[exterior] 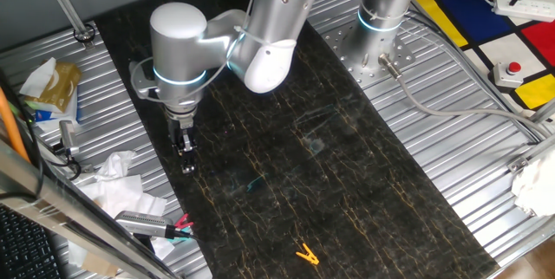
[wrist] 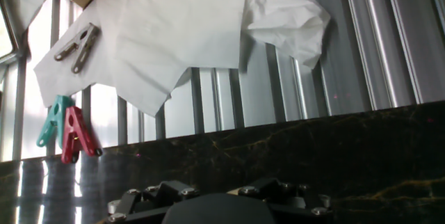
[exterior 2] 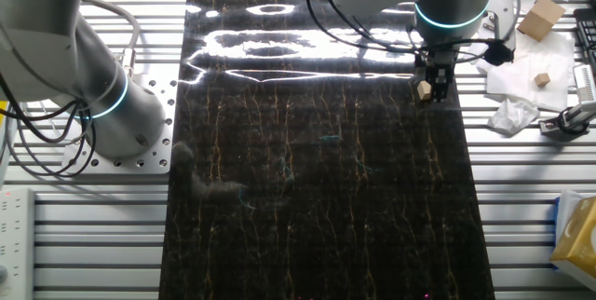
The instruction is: Use the gripper to push the small block from left to right
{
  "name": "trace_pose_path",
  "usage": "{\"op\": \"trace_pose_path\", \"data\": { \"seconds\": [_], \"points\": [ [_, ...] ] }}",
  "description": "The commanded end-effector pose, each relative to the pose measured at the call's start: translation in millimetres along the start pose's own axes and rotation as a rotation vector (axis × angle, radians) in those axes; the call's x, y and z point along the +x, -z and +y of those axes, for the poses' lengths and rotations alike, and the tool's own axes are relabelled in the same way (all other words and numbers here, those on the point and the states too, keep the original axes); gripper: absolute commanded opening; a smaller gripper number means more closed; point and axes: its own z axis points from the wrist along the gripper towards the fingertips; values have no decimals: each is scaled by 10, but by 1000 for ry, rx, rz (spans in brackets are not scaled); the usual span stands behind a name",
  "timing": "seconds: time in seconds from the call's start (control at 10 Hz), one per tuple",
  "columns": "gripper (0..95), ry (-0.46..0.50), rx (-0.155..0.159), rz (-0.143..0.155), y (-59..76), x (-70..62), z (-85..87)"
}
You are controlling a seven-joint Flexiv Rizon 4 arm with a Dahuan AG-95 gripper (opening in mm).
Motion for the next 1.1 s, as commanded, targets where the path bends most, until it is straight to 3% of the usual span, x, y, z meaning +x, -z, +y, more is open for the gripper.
{"op": "trace_pose_path", "data": {
  "seconds": [0.1, 0.7, 1.1],
  "points": [
    [760, 6, 4, 0, 0, -2, -8],
    [760, -9, -2, -3, -52, -1, -32],
    [760, -61, -28, -2, -109, 0, -26]
  ]
}}
